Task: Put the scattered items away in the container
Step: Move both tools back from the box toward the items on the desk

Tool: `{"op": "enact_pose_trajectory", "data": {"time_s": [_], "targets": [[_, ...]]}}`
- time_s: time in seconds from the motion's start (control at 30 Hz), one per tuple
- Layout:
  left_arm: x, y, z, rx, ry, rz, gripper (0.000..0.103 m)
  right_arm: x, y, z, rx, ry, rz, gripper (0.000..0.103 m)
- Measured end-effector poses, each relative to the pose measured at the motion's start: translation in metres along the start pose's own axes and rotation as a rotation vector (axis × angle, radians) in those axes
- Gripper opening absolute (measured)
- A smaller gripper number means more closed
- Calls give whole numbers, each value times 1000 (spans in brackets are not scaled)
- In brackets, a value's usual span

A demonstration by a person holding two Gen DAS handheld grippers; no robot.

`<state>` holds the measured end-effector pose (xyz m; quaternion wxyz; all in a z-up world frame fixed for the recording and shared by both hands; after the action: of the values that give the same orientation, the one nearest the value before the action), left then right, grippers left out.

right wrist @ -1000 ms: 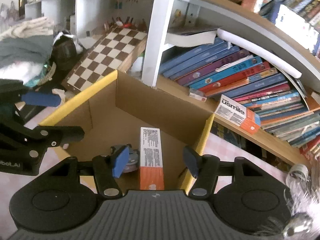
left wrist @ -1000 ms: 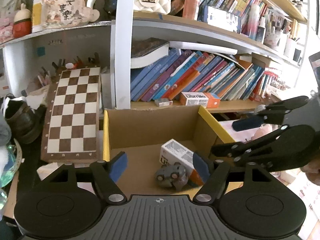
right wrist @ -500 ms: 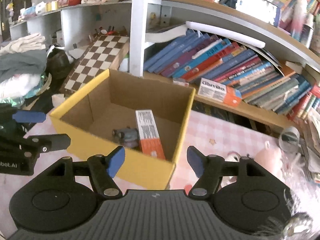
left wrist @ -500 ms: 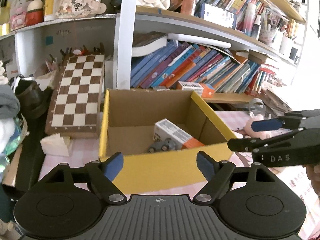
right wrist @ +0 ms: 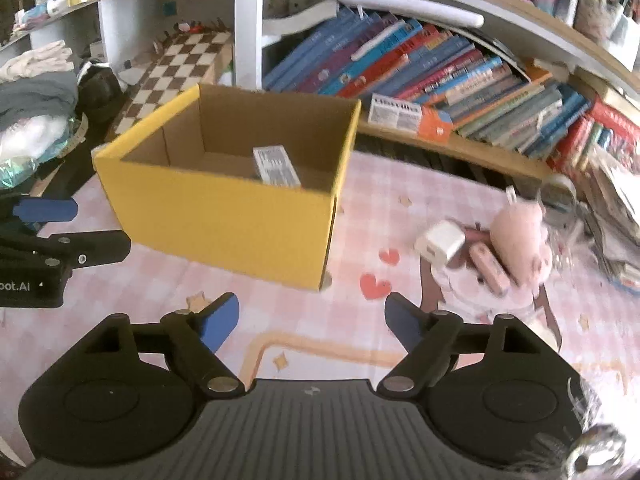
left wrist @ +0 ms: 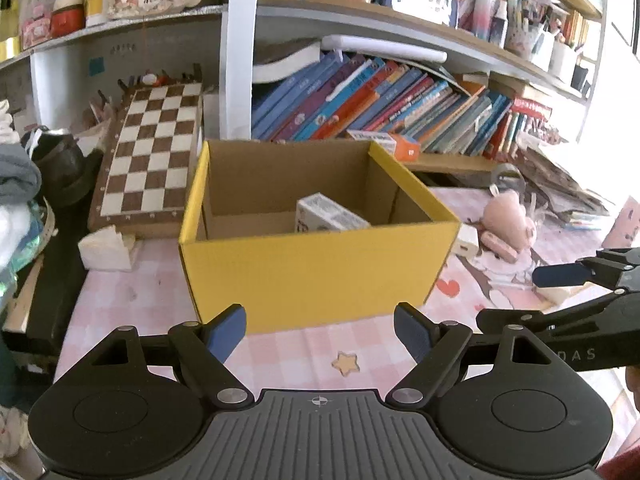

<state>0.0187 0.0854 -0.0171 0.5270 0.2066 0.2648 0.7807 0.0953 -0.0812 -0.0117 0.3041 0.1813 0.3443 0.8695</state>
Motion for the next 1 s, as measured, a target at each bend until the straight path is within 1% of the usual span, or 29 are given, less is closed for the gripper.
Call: {"op": "enact_pose_trajectory", "data": {"time_s": [0.1,0.27,0.3,0.7,0.87,1.0], "targets": [[-4,1,-9,20,-6,-13,83,3,0,-9,13,-10,-8,83],[-9,2,-16,38,-21,-24,84,10,-2,-20,39,-10,-13,85],[-9,2,-17,39,-22,-26,84,10,-2,-21,41,-13,-13,86],[-10,1,-23,57,-9,-48,84,10,6,-32,35,-52,-51,94],[-15,-4,-23,69,5,-63,84,5,10,-37,31,-70,-80,95],[-21,-7,-23,72,14,-58,84,-1,13,-38,24,-66,-77,99]]}}
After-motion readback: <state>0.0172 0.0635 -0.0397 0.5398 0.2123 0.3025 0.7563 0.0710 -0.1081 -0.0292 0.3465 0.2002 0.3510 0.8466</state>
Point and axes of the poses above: each gripper's, at about its wrist camera, not at the fingertips, and y roughly against the way its jaws point, x to its left, z to its top, the point moved 2 cm from there along -y, roughly the way its jaws point, and after that the axes turned 13 degrees about z, right-handed, at the moved point
